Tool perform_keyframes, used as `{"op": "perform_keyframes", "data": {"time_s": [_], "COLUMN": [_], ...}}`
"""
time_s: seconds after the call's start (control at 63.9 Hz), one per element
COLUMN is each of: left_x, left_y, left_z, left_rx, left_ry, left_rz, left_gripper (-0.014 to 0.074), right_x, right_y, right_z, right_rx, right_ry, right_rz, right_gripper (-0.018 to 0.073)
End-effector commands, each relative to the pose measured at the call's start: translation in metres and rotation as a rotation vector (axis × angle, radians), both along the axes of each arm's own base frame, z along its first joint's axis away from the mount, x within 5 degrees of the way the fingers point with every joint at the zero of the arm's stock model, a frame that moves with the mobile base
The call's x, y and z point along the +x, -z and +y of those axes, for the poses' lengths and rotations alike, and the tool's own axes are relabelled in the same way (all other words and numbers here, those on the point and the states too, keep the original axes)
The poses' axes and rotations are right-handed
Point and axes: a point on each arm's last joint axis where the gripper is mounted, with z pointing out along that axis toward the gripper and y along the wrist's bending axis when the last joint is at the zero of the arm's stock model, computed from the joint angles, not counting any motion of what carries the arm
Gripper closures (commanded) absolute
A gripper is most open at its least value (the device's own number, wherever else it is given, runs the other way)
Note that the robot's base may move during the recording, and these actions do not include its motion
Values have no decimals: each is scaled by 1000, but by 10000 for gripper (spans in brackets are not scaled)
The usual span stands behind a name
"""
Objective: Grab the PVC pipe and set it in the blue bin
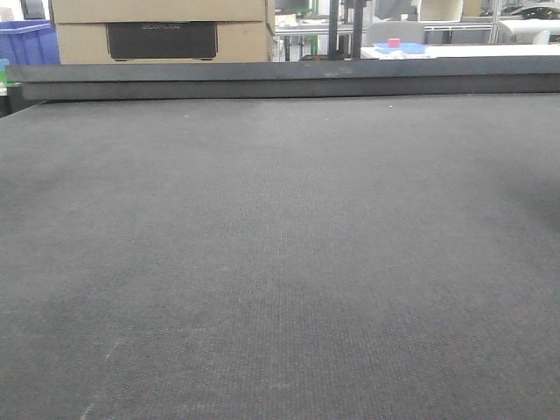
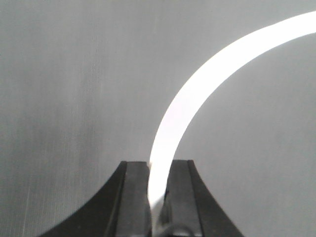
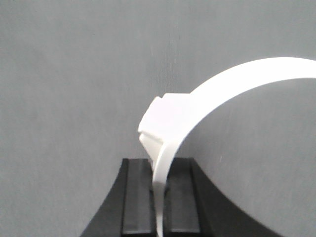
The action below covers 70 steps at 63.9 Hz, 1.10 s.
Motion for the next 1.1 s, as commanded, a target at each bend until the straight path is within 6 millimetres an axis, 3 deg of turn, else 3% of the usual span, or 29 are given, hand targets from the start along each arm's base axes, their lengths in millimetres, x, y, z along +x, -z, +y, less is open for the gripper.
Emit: {"op": "perform_keyframes", "data": {"time_s": [0.0, 0.329, 0.454, 0.579, 0.799, 1.081], "left_x": [-15, -83, -108, -132, -152, -163], "left_y": [-5, 30, 36, 30, 19, 9], "left_z": [0, 20, 31, 34, 34, 33], "left_rx": [-34, -40, 0, 1, -4, -10], "left_ry": [-15, -98, -144, -171, -171, -165], "left_rz": [-137, -354, -396, -476, -568, -630], "left_gripper": [708, 708, 708, 708, 708, 708], "right_x": [-15, -74, -94, -106, -114, -118], "right_y": [-6, 22, 19, 12, 6, 4], "right_z": [2, 12, 16, 18, 23, 35], "right_rx": [-51, -113, -134, -147, -150, -116], "right_ry": [-13, -8, -11, -8, -44, -185], "right_rz": [-92, -296, -353, -420, -489, -521], "right_gripper": [720, 720, 720, 720, 720, 720]}}
